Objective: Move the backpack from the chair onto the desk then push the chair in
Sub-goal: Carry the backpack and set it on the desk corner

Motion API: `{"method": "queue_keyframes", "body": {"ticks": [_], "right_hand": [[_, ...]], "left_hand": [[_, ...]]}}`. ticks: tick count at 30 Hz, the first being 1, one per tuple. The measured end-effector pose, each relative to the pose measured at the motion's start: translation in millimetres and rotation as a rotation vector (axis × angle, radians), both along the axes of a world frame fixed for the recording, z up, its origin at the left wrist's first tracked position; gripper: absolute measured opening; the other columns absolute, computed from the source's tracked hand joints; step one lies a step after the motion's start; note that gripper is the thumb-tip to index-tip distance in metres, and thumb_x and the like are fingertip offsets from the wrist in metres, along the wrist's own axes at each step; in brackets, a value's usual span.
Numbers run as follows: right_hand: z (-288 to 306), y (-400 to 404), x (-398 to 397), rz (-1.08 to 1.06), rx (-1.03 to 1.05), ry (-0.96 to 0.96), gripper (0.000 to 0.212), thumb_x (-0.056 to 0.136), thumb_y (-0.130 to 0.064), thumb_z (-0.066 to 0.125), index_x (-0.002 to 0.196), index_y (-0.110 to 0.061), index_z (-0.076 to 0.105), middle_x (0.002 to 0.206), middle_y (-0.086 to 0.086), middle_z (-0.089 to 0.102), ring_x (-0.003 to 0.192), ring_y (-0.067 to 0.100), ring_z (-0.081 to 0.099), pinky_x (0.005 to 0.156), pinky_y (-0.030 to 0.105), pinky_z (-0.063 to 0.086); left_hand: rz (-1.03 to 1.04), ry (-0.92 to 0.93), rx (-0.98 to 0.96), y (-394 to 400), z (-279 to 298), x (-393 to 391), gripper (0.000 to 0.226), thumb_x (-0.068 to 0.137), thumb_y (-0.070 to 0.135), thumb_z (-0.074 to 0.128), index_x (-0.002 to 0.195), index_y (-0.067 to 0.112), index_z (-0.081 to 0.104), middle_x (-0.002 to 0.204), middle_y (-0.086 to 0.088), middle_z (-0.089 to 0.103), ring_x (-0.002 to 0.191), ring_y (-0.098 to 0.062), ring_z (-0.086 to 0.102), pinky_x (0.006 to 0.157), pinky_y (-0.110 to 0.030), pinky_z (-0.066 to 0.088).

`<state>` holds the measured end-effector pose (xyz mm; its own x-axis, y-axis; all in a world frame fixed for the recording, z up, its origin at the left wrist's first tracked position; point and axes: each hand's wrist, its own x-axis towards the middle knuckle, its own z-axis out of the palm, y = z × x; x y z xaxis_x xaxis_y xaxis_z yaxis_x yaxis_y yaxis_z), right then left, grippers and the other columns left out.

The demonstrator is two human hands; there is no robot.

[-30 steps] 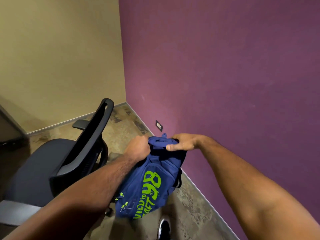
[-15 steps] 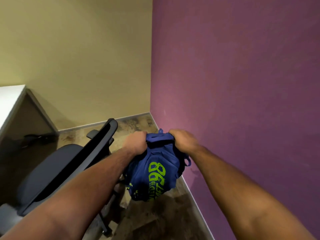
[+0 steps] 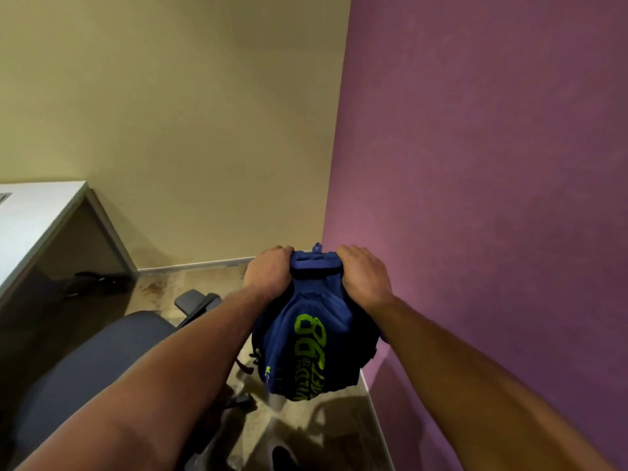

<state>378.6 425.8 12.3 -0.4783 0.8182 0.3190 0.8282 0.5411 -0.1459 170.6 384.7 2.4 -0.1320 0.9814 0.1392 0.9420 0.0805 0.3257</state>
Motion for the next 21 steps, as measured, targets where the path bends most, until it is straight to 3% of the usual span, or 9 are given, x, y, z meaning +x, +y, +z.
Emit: {"method": "queue_keyframes", "body": {"ticks": [10, 16, 21], "right_hand": [[15, 149, -82, 0.08, -0.012, -0.078, 0.019, 0.089, -0.001, 0.052, 0.103, -0.012, 0.055, 0.101, 0.009, 0.064, 0.094, 0.034, 0.059, 0.072, 0.042, 0.045], [19, 220, -141, 0.153, 0.042, -0.07, 0.022, 0.087, 0.001, 0.05, 0.104, -0.012, 0.056, 0.099, 0.009, 0.064, 0.092, 0.033, 0.059, 0.069, 0.037, 0.033], [18, 276, -198, 0.215, 0.079, -0.074, 0.02, 0.091, -0.002, 0.048, 0.106, -0.012, 0.057, 0.101, 0.008, 0.065, 0.095, 0.031, 0.059, 0.074, 0.038, 0.039]], "left_hand": [[0.032, 0.073, 0.041, 150, 6, -86, 0.018, 0.091, 0.008, 0.052, 0.102, 0.016, 0.064, 0.099, -0.011, 0.069, 0.089, -0.035, 0.066, 0.065, -0.036, 0.037], [0.099, 0.089, 0.05, 203, 11, -139, 0.014, 0.092, 0.009, 0.052, 0.1, 0.014, 0.063, 0.094, -0.011, 0.068, 0.083, -0.035, 0.064, 0.063, -0.037, 0.038], [0.202, 0.078, 0.056, 238, 9, -187, 0.017, 0.092, 0.009, 0.052, 0.103, 0.013, 0.064, 0.096, -0.012, 0.068, 0.086, -0.036, 0.064, 0.065, -0.039, 0.043]]}}
